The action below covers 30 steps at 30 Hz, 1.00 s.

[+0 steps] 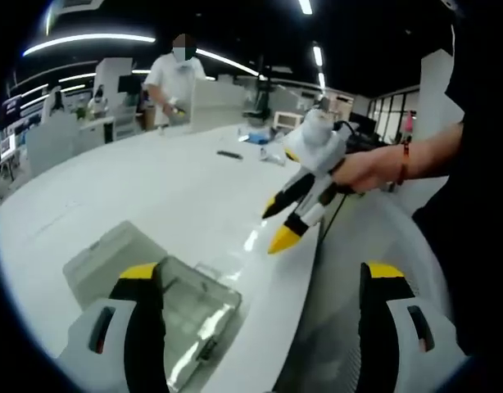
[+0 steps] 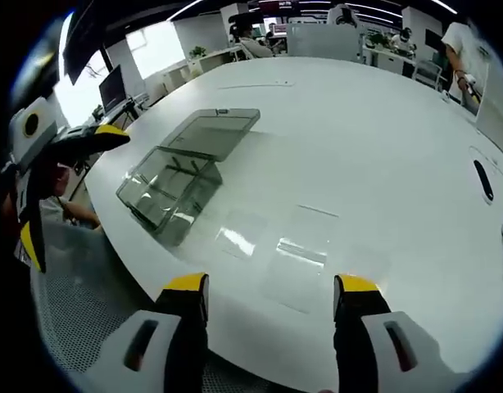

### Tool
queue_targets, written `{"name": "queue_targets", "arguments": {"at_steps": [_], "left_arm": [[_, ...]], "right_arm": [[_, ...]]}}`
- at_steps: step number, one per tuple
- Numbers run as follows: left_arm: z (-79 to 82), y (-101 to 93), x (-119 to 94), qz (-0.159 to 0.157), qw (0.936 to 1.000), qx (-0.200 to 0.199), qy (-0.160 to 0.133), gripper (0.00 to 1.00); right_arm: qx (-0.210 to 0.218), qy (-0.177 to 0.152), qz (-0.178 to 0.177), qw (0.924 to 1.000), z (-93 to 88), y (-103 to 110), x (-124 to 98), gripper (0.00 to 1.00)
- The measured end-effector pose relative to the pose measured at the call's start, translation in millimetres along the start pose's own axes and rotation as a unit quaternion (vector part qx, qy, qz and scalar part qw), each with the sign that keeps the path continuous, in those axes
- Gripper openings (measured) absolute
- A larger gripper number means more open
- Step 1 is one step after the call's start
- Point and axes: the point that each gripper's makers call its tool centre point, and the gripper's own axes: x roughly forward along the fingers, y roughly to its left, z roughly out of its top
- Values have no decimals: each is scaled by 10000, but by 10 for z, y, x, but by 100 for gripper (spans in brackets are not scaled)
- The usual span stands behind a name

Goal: Insert the divider into the dual guide fixture by aligning both edges with the guide slots and pushing it downward to the bottom, including one-sided entry, uneven engagement, binding, and posture correction.

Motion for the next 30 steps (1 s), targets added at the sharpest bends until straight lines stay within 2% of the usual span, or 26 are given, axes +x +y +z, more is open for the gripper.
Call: {"name": "queue_targets", "arguments": {"at_steps": [10, 30], "left_arm": [[-47, 60, 3, 92, 9999, 25, 110, 99], [42, 56, 161, 257, 9995, 151, 60, 98]], "right_arm": [[73, 144, -22, 9999, -52, -25, 75, 59], [234, 308, -104, 9992, -99, -72, 172, 54]]}}
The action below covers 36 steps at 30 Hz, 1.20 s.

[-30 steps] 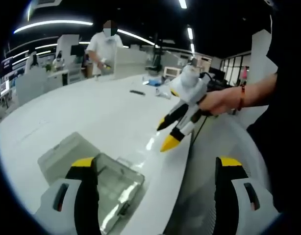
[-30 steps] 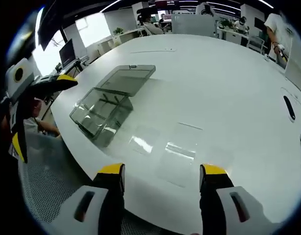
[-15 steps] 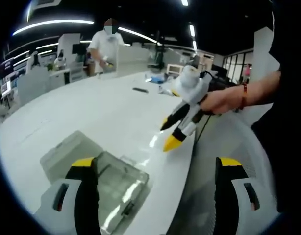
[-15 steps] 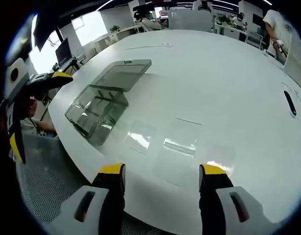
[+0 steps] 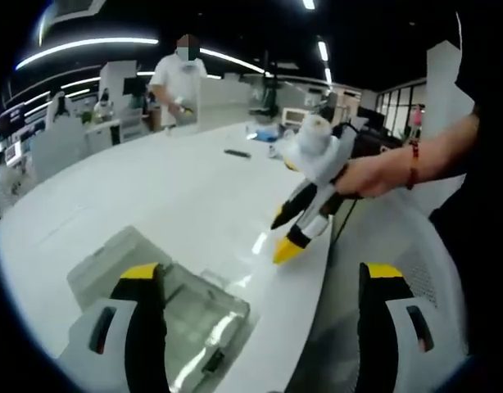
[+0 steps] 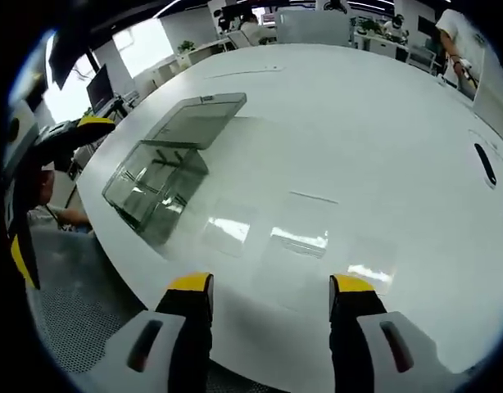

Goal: Insert the divider into the dual guide fixture by aligning both edges with the guide slots and pushing it downward to the bottom, including one-sided entry, uneven engagement, binding, and posture correction.

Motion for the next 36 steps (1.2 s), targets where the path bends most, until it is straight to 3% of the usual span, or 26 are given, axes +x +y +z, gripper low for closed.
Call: {"name": "queue_targets", "arguments": {"at_steps": [11, 36], "left_arm": [[-64, -68, 28, -103, 9998, 26, 152, 97], [-86, -57, 31, -74, 9998, 25, 160, 96]], "right_arm": [[-7, 113, -38, 9999, -17, -3, 65, 52], [-203, 322, -159, 9992, -56, 24, 113, 49]]}}
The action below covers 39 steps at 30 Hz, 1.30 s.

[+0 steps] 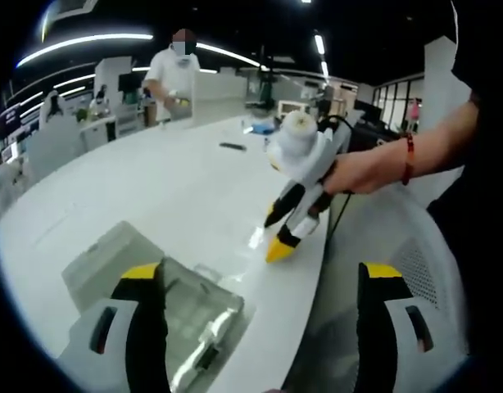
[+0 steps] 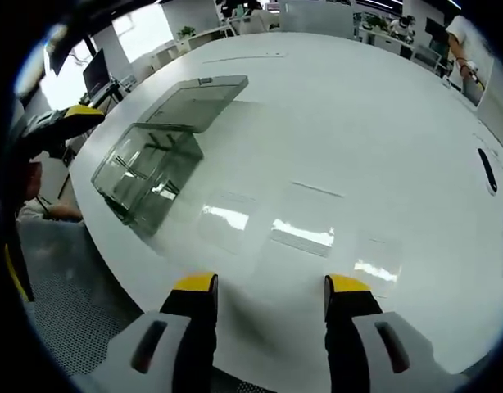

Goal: Insert the divider into the dual guide fixture by aligning both edges with the guide slots and pushing it downward to the bottom, including one-sided entry, uneven engagement, binding, and posture correction.

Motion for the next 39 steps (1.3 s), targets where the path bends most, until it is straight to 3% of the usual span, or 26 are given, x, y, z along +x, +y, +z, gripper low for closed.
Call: {"name": "queue_targets", "arguments": {"at_steps": [18, 39], "left_arm": [[-16, 23, -5, 52, 9999, -108, -1, 95], [-7, -3, -9, 47, 9999, -124, -3, 94]], "right_arm": [[-103, 118, -535, 9984, 2, -90, 36, 38], [-32, 21, -623, 9980, 18, -116, 38, 32]]}}
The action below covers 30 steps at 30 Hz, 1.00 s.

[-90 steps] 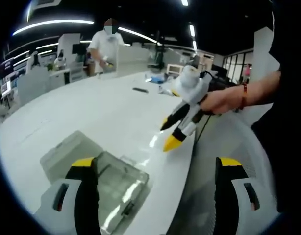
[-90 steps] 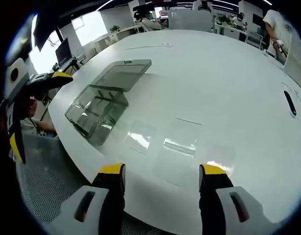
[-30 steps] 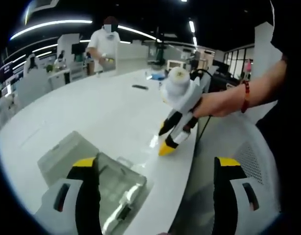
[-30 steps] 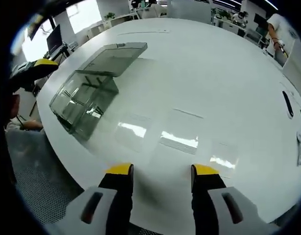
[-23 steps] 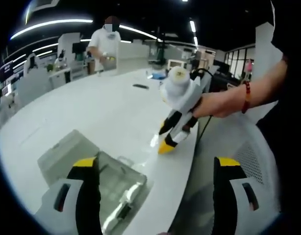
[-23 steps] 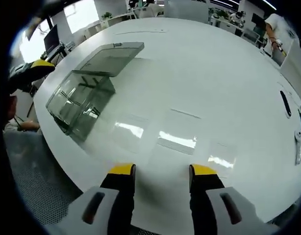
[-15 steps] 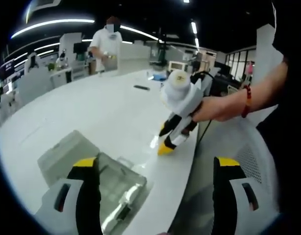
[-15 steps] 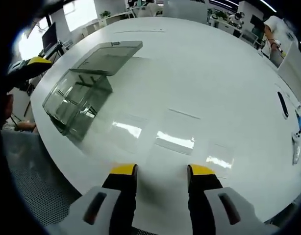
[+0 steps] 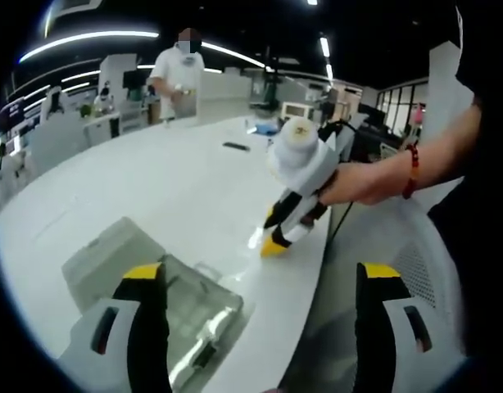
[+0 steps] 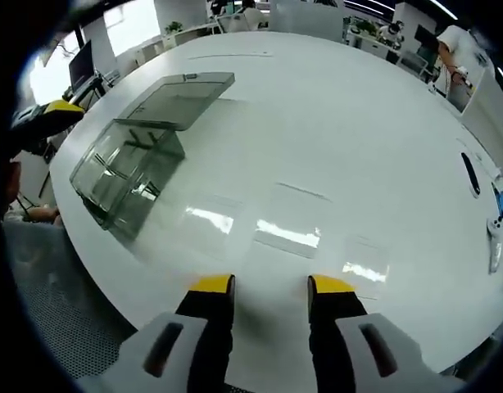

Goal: Insert the divider into the dual guide fixture by aligning both edges with the guide slots and pushing it downward to the bottom, including one-sided entry, uneven engagement, binding, and posture correction.

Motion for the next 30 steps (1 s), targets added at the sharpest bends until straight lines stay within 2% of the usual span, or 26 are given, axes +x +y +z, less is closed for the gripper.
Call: {"name": "queue_targets", "arguments": {"at_steps": [6, 14, 30], "left_arm": [[34, 9, -12, 13, 10000, -52, -83, 94], [58, -13, -7, -42, 9998, -140, -152, 93], [67, -23, 14, -77, 9997, -171, -128, 92]], "right_arm": [[105, 93, 17, 9999, 5, -21, -3, 30], [184, 58, 14, 9998, -24, -23, -32, 29], [13, -46, 82, 10000, 12, -8, -64, 29]]}}
